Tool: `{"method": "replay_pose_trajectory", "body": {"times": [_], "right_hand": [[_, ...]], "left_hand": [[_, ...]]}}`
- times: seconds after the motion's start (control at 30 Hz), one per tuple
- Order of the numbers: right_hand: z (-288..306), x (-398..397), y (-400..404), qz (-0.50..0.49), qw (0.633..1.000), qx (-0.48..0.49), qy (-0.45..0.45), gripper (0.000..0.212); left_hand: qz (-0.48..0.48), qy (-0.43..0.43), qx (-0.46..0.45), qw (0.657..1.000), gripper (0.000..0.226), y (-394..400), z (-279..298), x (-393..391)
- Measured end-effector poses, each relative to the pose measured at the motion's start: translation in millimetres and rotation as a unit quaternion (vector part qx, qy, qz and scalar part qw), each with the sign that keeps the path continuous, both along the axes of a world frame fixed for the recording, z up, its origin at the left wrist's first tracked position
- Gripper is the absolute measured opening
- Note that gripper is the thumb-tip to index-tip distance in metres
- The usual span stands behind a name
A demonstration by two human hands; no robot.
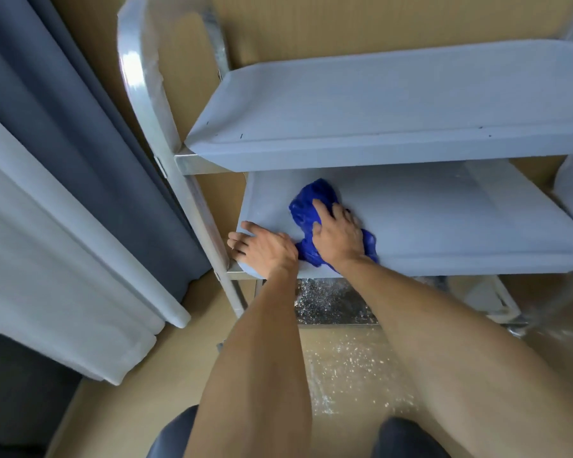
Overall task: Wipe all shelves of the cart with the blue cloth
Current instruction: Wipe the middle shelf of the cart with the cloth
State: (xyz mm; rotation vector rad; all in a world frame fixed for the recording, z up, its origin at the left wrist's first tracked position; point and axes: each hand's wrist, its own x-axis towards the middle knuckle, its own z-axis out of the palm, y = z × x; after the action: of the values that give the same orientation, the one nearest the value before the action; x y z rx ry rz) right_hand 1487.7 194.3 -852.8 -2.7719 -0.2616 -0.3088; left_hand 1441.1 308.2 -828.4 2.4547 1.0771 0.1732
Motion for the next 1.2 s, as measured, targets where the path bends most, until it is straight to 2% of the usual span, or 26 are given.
{"method": "replay_pose_trajectory", "body": {"times": [0.07,0.17,0.2,0.3,0.33,0.47,0.53,0.67,0.77,1.0,1.1,1.2], "right_hand": [[1.0,-10.8,-23.8,-0.064,0.998,-0.008,-0.002,0.054],[5.8,-19.0,-44.3,-0.141,0.990,-0.006,0.027,0.056],[7.9,-21.4,-46.2,-0.151,0.988,-0.003,0.040,0.057],[16.4,-28.0,-41.8,-0.132,0.989,0.000,0.070,0.059],[18.6,-30.9,-38.8,-0.111,0.991,-0.005,0.070,0.059],[17.0,-55.4,-14.0,0.031,0.998,-0.039,0.027,0.058],[17.7,-61.2,12.9,0.096,0.994,-0.047,0.016,0.058],[16.3,-38.2,74.6,0.153,0.987,-0.048,0.022,0.060],[7.0,-0.7,111.5,0.143,0.989,-0.040,0.024,0.060],[-6.5,78.2,159.8,0.038,0.997,0.067,-0.002,0.055],[-3.5,57.6,158.6,0.053,0.996,0.064,0.010,0.049],[3.3,10.5,146.0,0.116,0.992,0.035,0.023,0.036]], "left_hand": [[-0.047,-0.061,0.015,0.997,0.044,4.4,2.3,-16.3],[-0.138,-0.165,0.074,0.974,0.018,10.9,6.8,-63.0],[-0.119,-0.183,0.073,0.973,0.019,15.5,8.8,-79.2],[0.059,-0.218,-0.014,0.974,0.038,43.3,17.1,-106.8],[0.086,-0.232,-0.019,0.969,0.043,54.0,21.7,-107.7],[0.040,-0.281,-0.022,0.958,0.049,79.6,56.6,-84.6],[0.074,-0.279,-0.056,0.956,0.048,84.5,72.0,-67.6],[0.059,-0.276,-0.020,0.959,0.038,95.2,64.1,-52.6],[0.070,-0.290,-0.024,0.954,0.029,103.6,54.3,-40.3],[0.073,-0.309,-0.010,0.948,0.036,110.4,40.2,-30.0],[0.091,-0.300,-0.013,0.950,0.028,108.5,42.9,-28.9],[0.104,-0.278,-0.024,0.955,0.023,104.9,48.9,-36.4]]}}
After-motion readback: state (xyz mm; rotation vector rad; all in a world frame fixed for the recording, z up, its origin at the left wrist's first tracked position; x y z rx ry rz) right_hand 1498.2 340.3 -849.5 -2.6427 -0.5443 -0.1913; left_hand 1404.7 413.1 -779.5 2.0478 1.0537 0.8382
